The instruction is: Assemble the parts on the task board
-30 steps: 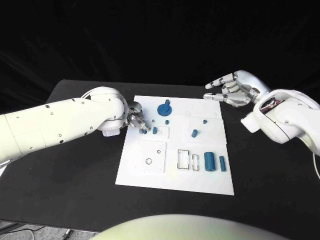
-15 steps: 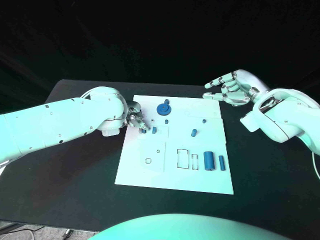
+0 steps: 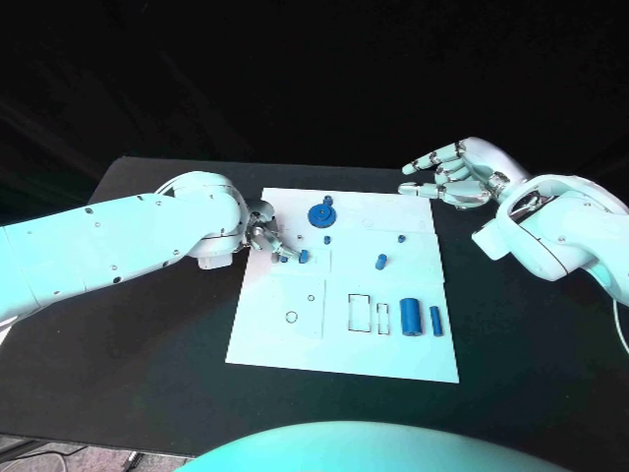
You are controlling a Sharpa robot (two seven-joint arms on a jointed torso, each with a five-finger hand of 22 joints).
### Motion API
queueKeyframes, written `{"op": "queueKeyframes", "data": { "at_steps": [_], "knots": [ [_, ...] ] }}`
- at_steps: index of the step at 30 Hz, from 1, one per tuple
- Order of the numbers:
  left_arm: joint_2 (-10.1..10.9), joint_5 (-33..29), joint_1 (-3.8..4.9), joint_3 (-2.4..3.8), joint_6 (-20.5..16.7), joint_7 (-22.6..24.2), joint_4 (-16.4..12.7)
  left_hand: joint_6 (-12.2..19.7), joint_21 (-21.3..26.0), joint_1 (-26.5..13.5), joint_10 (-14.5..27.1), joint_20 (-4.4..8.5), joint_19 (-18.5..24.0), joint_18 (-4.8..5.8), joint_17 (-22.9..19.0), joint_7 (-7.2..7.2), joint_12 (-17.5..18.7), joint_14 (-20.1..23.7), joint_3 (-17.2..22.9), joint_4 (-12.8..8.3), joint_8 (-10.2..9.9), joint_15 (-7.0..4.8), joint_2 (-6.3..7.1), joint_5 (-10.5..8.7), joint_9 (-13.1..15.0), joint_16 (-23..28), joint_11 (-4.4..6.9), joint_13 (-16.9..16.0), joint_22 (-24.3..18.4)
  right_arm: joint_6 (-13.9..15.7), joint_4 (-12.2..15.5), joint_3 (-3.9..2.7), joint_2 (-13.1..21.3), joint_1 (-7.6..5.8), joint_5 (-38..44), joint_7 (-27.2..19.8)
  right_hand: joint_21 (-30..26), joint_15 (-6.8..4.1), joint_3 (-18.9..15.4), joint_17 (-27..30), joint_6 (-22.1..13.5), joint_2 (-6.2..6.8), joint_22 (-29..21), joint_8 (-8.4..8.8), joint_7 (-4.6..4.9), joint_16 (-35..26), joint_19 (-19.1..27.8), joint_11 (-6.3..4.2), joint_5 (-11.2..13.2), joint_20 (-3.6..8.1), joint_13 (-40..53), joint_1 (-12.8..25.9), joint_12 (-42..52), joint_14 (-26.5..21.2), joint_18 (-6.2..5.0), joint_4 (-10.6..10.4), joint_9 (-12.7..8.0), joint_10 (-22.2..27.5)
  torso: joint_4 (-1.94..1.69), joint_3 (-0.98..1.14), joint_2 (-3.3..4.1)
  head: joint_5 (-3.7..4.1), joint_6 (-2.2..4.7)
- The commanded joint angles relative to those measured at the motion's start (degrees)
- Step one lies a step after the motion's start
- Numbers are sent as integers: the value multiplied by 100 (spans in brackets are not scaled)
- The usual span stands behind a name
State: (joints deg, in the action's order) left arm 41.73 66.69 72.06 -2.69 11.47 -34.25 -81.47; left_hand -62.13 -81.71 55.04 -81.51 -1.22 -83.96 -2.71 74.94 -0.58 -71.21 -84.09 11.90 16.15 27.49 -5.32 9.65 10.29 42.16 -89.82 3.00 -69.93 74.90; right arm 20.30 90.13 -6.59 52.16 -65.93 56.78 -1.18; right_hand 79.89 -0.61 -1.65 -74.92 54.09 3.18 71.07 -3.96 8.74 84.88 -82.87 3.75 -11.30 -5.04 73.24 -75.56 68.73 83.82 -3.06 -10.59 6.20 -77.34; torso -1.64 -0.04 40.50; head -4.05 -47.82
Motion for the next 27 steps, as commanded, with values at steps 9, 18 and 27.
{"op": "queueKeyframes", "data": {
  "at_steps": [9, 18, 27],
  "knots": [
    [175, -88, -25, 18, -671, 153, -156, -41, -24, 17, -39, 35, -167, 39, 1506, 1, 7, -591, -925, 59, 13, -29, -449, -350, -2, -18, -1, 15, 756, -46, -9, -1, -5, 30, 4, -21, -27, -22, -39, -691, 41, -67, -5, -6, -3, -24, 32, -8, -37, 6, -5, -2, 7, 427, -78, 6, 10, -1, 4, 0, 0, 22, 15],
    [378, -889, -23, 82, -1538, 1025, -287, 409, 754, 770, 624, -13, 251, -157, 1506, -146, 1022, -591, -750, 17, -122, 35, -736, -157, -45, -18, -119, 1017, 96, -50, -17, -1, -2, 49, -1, -20, -27, -22, -39, -691, 41, -67, -5, -6, -3, -24, 32, -8, -37, 6, -5, -2, 7, 427, -78, 6, 10, -1, -2, 5, 0, 36, 27],
    [393, -1347, -22, 91, -2324, 2510, -227, 1465, 4324, 1512, 2709, -397, 2345, -698, -1770, -727, 3245, 1513, -150, -140, -581, 539, -351, -176, -449, 3496, -692, 2917, -2623, -49, -28, -1, -7, 68, -4, -19, -27, -22, -39, -691, 41, -67, -5, -6, -3, -24, 32, -8, -37, 6, -5, -2, 7, 427, -78, 6, 10, -1, -4, 10, 3, 51, 64]
  ]
}}
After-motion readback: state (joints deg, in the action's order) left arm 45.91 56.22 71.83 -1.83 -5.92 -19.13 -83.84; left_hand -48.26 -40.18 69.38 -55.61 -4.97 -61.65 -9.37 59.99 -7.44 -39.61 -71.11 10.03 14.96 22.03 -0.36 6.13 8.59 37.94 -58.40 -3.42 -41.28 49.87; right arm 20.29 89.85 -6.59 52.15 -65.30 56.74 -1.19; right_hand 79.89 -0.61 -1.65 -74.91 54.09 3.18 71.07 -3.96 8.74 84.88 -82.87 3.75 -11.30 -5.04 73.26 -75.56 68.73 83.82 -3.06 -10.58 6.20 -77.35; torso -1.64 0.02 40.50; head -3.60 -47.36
